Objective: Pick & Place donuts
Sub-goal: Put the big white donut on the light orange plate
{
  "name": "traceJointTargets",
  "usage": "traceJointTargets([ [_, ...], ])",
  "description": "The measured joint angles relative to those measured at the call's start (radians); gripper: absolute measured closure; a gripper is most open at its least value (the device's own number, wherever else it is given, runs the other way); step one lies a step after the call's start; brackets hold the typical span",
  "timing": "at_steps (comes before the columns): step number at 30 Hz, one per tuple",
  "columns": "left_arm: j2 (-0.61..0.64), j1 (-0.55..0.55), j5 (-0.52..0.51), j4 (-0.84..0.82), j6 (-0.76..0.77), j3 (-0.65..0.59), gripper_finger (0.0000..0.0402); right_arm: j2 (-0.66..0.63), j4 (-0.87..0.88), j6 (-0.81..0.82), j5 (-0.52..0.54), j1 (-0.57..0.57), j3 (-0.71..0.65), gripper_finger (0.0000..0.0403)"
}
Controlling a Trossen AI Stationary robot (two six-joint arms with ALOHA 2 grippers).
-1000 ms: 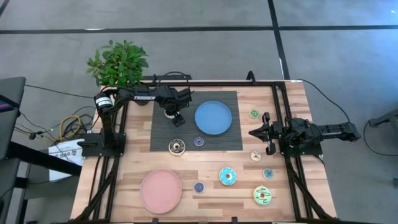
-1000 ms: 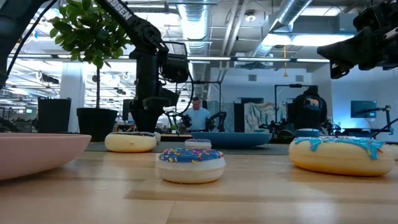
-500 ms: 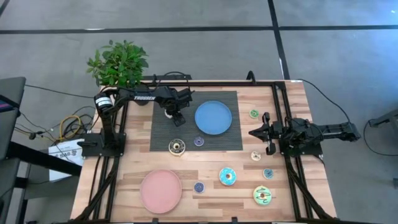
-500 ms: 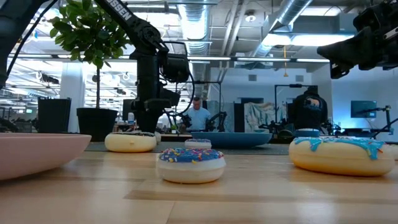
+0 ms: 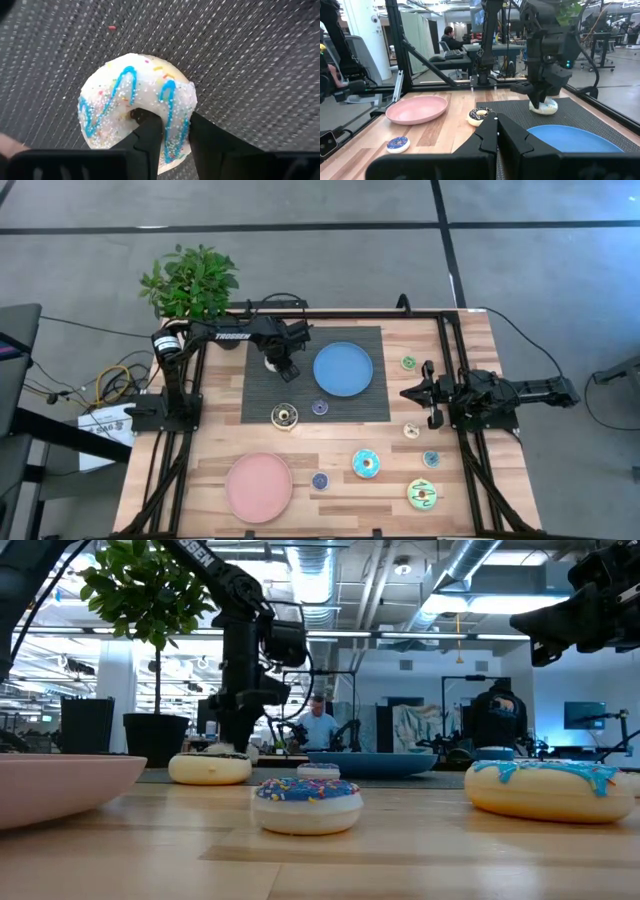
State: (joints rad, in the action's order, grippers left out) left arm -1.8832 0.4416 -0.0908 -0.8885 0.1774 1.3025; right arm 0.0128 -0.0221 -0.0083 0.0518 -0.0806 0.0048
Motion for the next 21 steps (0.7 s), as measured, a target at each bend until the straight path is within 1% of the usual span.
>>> traceJointTargets([
  [5, 0.000, -0.040, -0.001, -0.113, 0.064, 0.093, 0.0318, 0.000, 0.000, 0.000, 0.000, 0.000, 0.000, 0.0403],
  [10, 0.000, -0.147, -0.020, -0.310, 0.184, 0.200, 0.0318, 0.000, 0.000, 0.000, 0.000, 0.000, 0.000, 0.0403],
  [12, 0.000, -0.207, -0.022, -0.381, 0.237, 0.240, 0.0318, 0.000, 0.000, 0.000, 0.000, 0.000, 0.000, 0.0403],
  [15, 0.009, -0.321, 0.006, -0.454, 0.324, 0.279, 0.0318, 0.000, 0.000, 0.000, 0.000, 0.000, 0.000, 0.0403],
  [18, 0.049, -0.456, 0.028, -0.464, 0.433, 0.286, 0.0318, 0.000, 0.000, 0.000, 0.000, 0.000, 0.000, 0.0403],
  [21, 0.093, -0.600, 0.033, -0.466, 0.580, 0.278, 0.0318, 0.000, 0.000, 0.000, 0.000, 0.000, 0.000, 0.0403],
])
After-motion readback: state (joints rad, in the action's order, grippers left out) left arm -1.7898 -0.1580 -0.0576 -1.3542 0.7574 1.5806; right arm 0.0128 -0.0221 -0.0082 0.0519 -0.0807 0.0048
